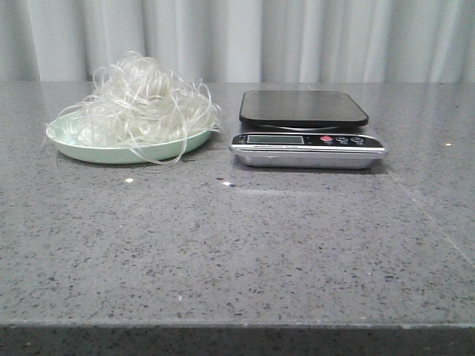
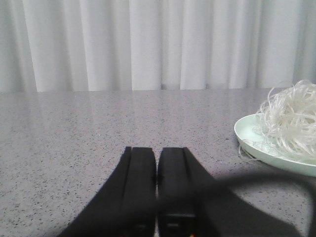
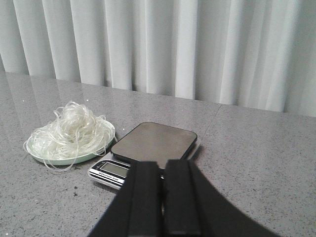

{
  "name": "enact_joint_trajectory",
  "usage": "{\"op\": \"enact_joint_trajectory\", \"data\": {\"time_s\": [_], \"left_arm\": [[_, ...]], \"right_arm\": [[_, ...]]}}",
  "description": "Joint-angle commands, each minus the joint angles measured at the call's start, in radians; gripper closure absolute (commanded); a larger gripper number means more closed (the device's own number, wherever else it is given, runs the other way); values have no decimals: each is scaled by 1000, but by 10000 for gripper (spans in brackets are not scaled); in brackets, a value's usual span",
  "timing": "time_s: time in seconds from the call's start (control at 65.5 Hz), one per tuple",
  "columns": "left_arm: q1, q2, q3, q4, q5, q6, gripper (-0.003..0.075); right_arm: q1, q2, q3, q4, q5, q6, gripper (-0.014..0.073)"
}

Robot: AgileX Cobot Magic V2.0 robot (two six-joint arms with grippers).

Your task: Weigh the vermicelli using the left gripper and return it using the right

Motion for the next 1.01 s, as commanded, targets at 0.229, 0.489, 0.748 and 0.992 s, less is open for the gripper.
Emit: {"op": "enact_joint_trajectory", "data": {"time_s": [0.229,0.489,0.748,0.992], "left_arm": [[1,-21,7,18,-101,-17,574],[1,-21,7,64,-101,-80,574],[1,-19,7,64,-101,-80,574],[1,-19,7,64,-101,-80,574]], "right_arm": [[-7,13,-25,-3,-75,-2,427],[-7,13,-25,-3,-75,-2,427],[-7,13,-25,-3,-75,-2,427],[-7,13,-25,-3,-75,-2,427]]}}
